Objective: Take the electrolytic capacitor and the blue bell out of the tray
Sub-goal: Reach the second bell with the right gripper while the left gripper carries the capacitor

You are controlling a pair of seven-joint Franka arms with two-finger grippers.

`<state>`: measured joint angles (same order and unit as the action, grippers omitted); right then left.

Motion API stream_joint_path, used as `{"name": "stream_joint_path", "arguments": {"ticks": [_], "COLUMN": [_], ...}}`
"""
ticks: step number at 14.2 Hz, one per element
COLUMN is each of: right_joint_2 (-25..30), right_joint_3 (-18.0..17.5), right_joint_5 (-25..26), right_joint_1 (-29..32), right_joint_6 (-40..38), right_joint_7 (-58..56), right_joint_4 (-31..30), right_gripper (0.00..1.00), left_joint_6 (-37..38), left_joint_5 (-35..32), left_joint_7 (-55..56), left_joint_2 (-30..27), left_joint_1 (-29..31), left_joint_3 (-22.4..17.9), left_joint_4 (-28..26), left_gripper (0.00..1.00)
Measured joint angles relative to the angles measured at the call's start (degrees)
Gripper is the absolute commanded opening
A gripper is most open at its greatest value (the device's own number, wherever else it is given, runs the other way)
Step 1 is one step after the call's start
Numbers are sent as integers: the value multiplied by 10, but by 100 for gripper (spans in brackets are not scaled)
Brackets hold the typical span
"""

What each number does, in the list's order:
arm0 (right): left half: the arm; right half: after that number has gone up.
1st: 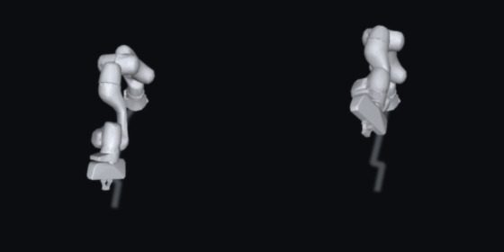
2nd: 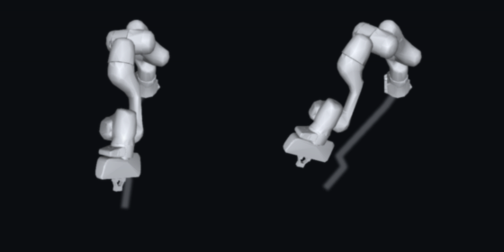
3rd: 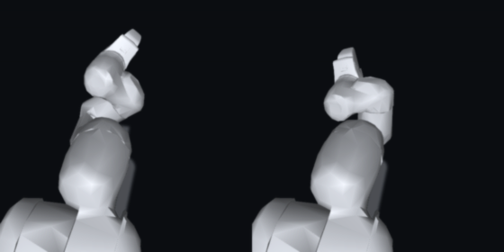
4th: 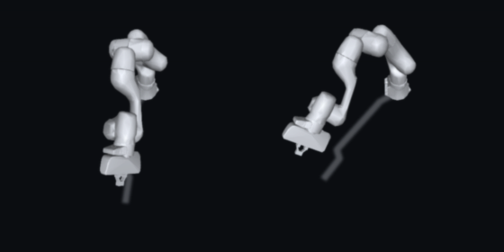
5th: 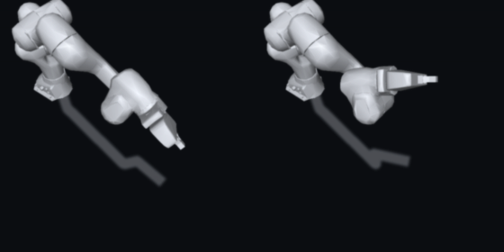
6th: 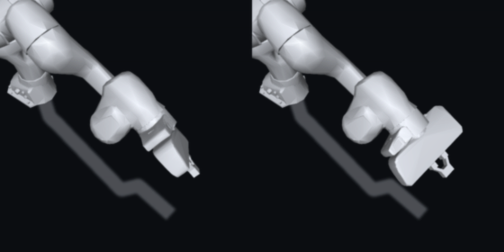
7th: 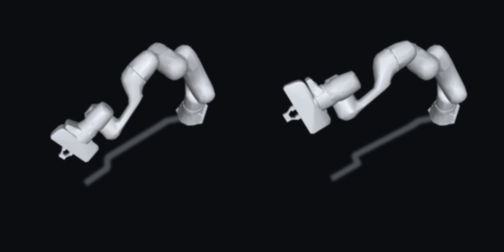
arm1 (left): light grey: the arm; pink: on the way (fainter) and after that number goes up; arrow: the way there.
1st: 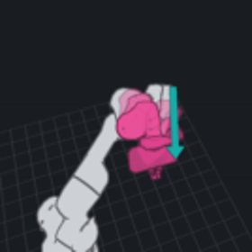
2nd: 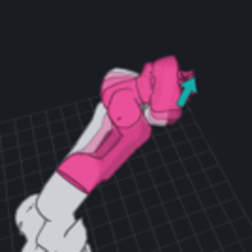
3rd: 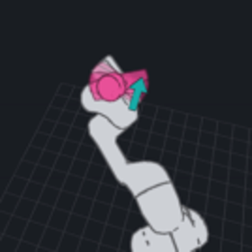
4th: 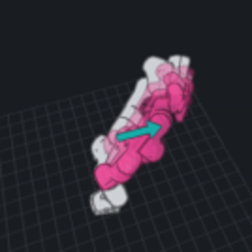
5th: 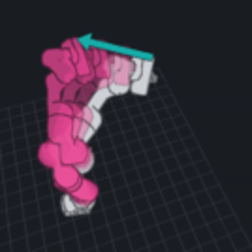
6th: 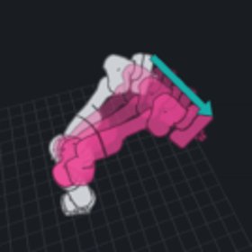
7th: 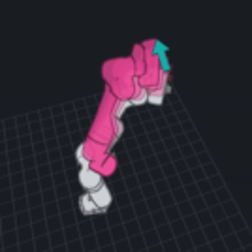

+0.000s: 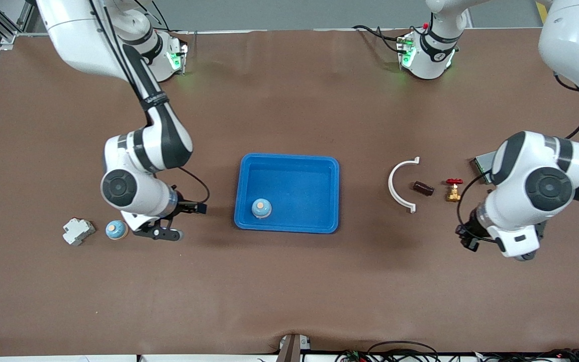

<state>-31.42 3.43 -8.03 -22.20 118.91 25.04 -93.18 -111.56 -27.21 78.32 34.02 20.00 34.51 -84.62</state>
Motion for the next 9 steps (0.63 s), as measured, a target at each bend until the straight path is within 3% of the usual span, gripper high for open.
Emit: {"name": "stream_joint_path", "arguments": {"ticks": [9], "right_joint_2": [-17], "right_joint_3": [-1], "right_joint_5": [-13], "right_joint_1": [-89], "right_joint_6": [121], "right_joint_7": [147], "right_joint_4": [-2], "right_gripper": [100], "left_joint_6": [4], "left_joint_5": [0], "left_joint_7": [-130], "left_joint_2": [-21], "left_joint_1": [97], "left_joint_3": [2], "left_joint_4": [-58], "left_gripper": [0]}}
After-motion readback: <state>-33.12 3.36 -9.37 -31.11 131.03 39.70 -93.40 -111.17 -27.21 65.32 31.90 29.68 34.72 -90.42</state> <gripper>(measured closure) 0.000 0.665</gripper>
